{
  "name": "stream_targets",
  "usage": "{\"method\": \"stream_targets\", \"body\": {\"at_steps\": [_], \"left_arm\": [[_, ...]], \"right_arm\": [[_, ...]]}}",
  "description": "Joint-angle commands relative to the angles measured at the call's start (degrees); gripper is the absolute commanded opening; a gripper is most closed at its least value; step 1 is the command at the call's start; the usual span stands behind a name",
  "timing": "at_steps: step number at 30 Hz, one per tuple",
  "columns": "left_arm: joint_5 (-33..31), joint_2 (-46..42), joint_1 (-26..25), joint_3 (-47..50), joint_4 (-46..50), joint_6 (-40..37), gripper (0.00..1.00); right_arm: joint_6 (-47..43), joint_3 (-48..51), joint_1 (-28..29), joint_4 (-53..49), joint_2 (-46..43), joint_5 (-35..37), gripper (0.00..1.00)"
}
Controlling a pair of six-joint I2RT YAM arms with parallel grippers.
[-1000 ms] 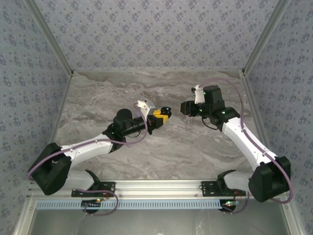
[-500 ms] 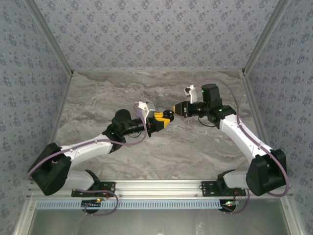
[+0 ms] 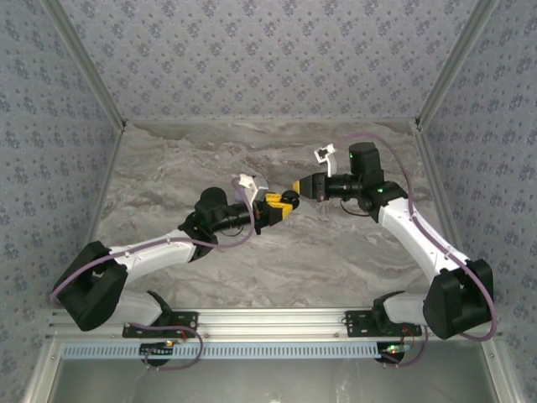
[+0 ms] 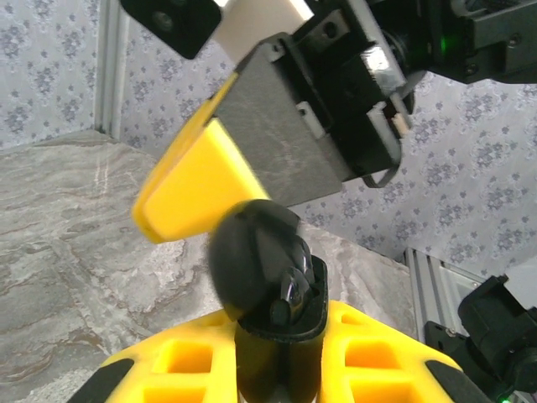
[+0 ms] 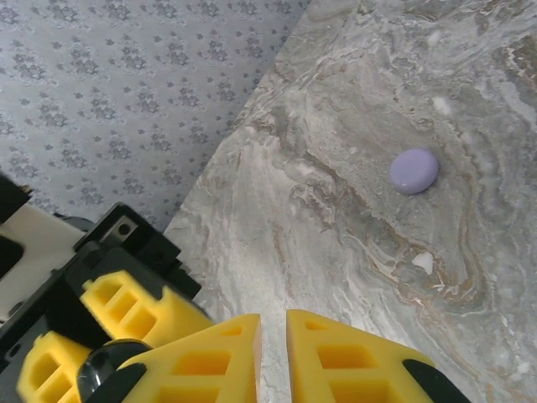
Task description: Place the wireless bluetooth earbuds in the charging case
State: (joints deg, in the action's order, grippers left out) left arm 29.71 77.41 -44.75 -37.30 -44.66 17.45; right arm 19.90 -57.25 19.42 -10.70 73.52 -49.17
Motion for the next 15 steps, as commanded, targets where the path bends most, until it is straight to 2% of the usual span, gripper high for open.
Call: {"method": "stream_targets", "body": {"at_steps": [1,4,7,10,15], "left_arm": [[-1.9,0.17,-0.14,-0.66,-1.22,0.19,0.18],[-2.89,0.16,0.26,-0.57,-0.78,0.69,0.18],[-3.67,0.03,0.38,-0.73,0.37,0.63,0.18],[-5.2,-0.08,0.42,-1.01,2.4,0.57,0.18],[-12.82,0.59,0.43,-4.27,13.21,-0.51,0.17]], "right_arm": [[-1.53,-0.14,0.95,-2.1,-1.4,-3.82,0.17],[-2.01,-0.27,1.38,-2.85,-2.1,-3.29,0.17],[-2.77,-0.62,1.35,-4.51,-2.8,0.28,0.18],[-3.55,-1.62,1.41,-8.19,-3.12,9.71,0.21],[-2.91,-2.1,1.41,-13.79,-3.38,27.92,0.25]]}}
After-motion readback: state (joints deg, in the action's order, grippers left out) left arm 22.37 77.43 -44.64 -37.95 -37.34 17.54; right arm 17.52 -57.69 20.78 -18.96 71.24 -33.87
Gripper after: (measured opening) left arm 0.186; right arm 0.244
